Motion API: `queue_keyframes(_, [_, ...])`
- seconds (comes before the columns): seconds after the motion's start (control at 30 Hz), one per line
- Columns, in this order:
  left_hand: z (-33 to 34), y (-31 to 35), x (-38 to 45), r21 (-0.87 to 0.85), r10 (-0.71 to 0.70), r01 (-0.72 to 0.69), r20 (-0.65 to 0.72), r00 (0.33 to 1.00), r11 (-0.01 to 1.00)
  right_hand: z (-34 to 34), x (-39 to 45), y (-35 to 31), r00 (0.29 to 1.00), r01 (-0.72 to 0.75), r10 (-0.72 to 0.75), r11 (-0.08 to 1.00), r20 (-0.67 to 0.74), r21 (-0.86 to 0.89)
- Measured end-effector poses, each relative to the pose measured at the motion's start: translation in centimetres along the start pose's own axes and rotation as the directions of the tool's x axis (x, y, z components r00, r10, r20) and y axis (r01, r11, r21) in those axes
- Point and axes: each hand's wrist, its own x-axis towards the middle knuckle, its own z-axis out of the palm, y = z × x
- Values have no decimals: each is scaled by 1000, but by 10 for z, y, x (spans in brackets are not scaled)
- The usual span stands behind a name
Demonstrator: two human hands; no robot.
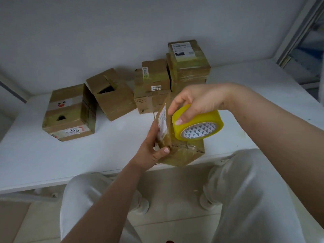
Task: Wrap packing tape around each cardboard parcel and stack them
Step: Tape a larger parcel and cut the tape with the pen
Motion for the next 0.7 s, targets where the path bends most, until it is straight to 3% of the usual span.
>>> queue_keyframes(0.17, [-17, 16, 8, 28, 45, -45, 1, 999, 999, 11, 21, -17, 997, 57, -54, 996, -47, 65])
queue_keyframes(0.3, [-17, 5, 15, 47, -59, 62, -55, 997, 997, 21, 36, -24, 986, 76, -69, 996, -152, 43])
queue_keyframes(0.5, [-7, -8, 6, -66, -171, 163, -140, 975, 984, 35, 31, -10, 982, 77, -42, 978, -182, 193])
queue_keyframes(0.7, [-8, 3, 3, -17, -97, 95, -97, 991, 995, 17, -3, 11, 959, 32, 16, 986, -281, 165])
